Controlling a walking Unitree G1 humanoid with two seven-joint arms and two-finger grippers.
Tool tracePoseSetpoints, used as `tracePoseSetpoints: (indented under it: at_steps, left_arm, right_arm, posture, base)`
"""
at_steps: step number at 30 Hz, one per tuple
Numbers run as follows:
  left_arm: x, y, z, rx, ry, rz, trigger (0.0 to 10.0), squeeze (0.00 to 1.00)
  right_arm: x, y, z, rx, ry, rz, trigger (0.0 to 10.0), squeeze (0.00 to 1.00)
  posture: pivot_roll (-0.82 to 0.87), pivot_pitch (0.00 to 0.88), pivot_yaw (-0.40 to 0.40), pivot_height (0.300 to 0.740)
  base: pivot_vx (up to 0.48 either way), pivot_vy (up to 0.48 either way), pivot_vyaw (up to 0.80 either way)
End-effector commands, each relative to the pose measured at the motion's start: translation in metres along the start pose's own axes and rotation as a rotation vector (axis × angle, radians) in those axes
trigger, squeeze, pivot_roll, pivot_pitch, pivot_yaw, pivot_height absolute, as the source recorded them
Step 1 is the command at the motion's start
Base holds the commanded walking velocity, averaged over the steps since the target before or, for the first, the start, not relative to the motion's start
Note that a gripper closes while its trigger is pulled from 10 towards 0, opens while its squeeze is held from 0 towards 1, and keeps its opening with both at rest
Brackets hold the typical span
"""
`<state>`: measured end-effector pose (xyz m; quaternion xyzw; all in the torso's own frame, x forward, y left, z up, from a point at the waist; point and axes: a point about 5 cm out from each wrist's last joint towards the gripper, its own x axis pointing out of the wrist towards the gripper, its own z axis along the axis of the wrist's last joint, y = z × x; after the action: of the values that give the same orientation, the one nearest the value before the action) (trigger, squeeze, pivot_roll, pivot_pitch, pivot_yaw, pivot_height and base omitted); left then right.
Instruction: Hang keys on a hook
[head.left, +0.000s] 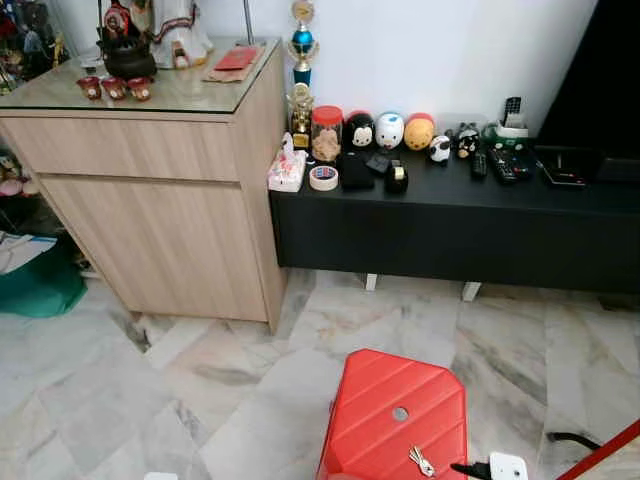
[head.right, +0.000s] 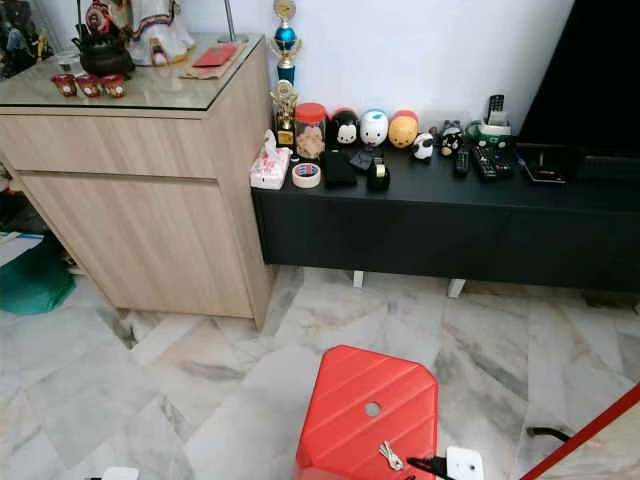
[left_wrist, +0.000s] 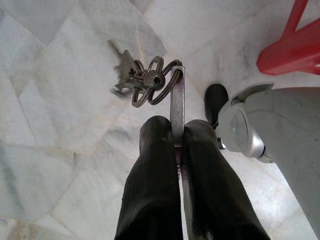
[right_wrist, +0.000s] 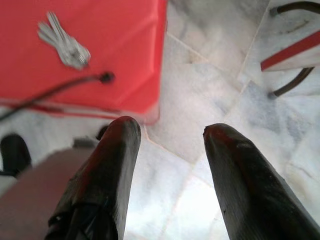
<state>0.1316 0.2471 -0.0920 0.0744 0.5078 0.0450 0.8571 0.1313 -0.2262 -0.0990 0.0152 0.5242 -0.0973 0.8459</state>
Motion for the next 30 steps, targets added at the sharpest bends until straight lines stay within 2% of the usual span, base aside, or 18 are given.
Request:
tracePoseSetpoints:
  at_steps: [1, 10, 17, 30]
  left_arm:
    - [0.0, 0.0, -0.003, 0.009, 0.01, 0.002, 10.0, 0.0]
    - [-0.003, 0.007, -0.013, 0.012, 0.039, 0.009, 10.0, 0.0]
    - [-0.006, 0.014, -0.023, -0.006, 0.056, 0.006, 10.0, 0.0]
    - [-0.004, -0.005, -0.022, -0.003, 0.064, -0.023, 10.0, 0.0]
  right_arm:
    - [-0.001, -0.004, -0.002, -0.028, 0.01, 0.001, 10.0, 0.0]
    - [-0.001, -0.011, -0.001, -0.016, 0.01, -0.008, 10.0, 0.0]
    - [0.0, -0.004, 0.001, -0.007, 0.001, 0.0, 10.0, 0.0]
    - [0.0, -0.005, 0.004, -0.009, -0.006, -0.005, 10.0, 0.0]
  posture:
    - [0.05, 0.0, -0.008, 0.74]
    - [0.05, 0.0, -0.008, 0.74]
    - [0.05, 0.0, -0.004, 0.74]
    - [0.04, 0.0, -0.006, 0.74]
  base:
    - [0.0, 0.0, 0.0]
    - [0.0, 0.0, 0.0]
    - [0.0, 0.0, 0.0]
    - [-0.188, 0.0, 0.0]
